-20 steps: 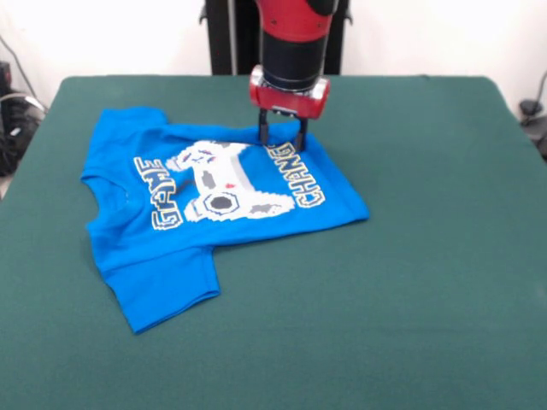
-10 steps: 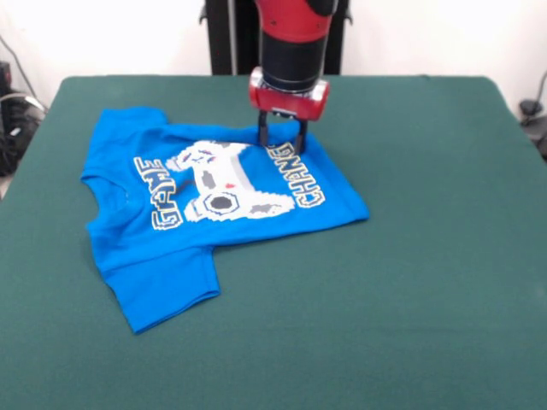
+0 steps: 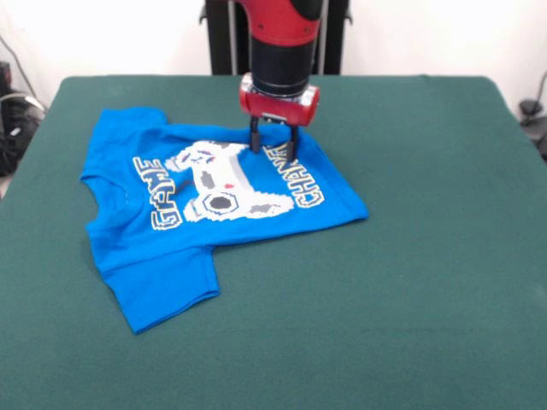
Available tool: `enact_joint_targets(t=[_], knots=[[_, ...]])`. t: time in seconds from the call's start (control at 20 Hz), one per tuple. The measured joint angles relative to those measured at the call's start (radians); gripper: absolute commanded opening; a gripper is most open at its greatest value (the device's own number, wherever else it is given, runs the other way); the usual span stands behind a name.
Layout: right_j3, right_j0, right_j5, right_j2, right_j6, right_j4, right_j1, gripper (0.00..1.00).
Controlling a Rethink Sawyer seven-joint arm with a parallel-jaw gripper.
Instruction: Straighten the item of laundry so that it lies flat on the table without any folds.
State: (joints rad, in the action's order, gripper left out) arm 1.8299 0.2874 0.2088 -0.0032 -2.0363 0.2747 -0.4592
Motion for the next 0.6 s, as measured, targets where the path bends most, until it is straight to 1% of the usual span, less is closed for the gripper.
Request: enact_joint_targets(t=[0.6], knots=[[0.046,0.026,-0.028,0.001,0.0,0.004,-0.024,1.0]])
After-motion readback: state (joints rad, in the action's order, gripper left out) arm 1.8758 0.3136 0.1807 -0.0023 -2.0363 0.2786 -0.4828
